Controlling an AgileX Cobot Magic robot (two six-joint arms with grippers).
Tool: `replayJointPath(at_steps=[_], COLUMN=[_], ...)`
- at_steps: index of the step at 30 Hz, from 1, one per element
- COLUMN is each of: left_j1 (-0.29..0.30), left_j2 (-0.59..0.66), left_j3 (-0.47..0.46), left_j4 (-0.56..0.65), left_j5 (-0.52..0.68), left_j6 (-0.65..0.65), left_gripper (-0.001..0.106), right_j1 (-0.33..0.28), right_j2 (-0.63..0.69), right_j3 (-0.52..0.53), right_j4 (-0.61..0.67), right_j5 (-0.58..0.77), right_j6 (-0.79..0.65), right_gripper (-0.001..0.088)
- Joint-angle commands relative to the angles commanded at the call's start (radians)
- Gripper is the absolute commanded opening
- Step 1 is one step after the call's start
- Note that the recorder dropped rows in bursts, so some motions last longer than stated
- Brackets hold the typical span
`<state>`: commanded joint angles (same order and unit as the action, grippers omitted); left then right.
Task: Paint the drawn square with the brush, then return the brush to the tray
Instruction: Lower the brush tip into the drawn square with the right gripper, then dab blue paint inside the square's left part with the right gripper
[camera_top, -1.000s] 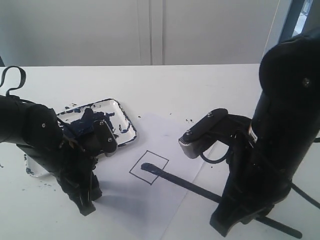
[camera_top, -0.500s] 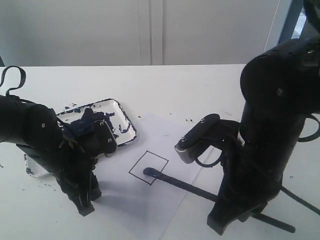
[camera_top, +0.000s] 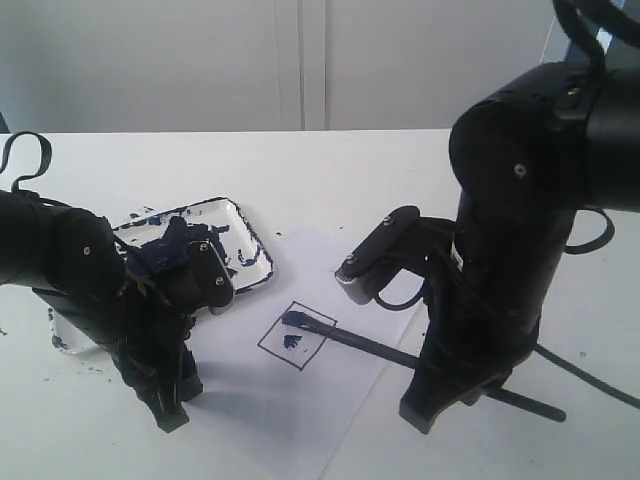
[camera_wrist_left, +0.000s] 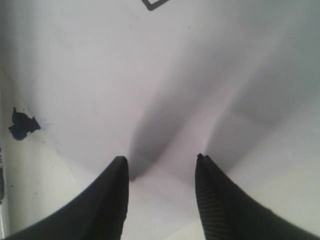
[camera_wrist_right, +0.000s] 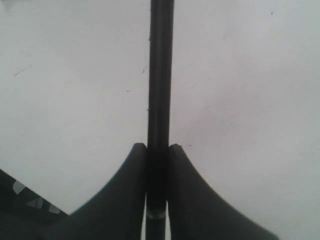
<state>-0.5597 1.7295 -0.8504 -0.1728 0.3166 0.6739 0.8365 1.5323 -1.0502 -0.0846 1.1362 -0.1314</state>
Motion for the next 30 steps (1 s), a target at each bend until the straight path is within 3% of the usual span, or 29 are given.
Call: replayJointPath(at_steps=[8, 30], left_j1=[0.000, 0.000], left_j2=[0.000, 0.000], left_j3=[0.000, 0.000], left_j4=[0.000, 0.000], left_j5=[0.000, 0.000], left_j6=[0.000, 0.000], left_gripper=[0.048, 0.048], right_j1=[0.000, 0.000], right_j2=[0.005, 0.039], right_j3=[-0.001, -0.001], right_j4=[-0.066, -0.067], right_j5=[0.012, -0.015], right_j6=[0.015, 0.027], right_gripper=[0.0000, 0.0000])
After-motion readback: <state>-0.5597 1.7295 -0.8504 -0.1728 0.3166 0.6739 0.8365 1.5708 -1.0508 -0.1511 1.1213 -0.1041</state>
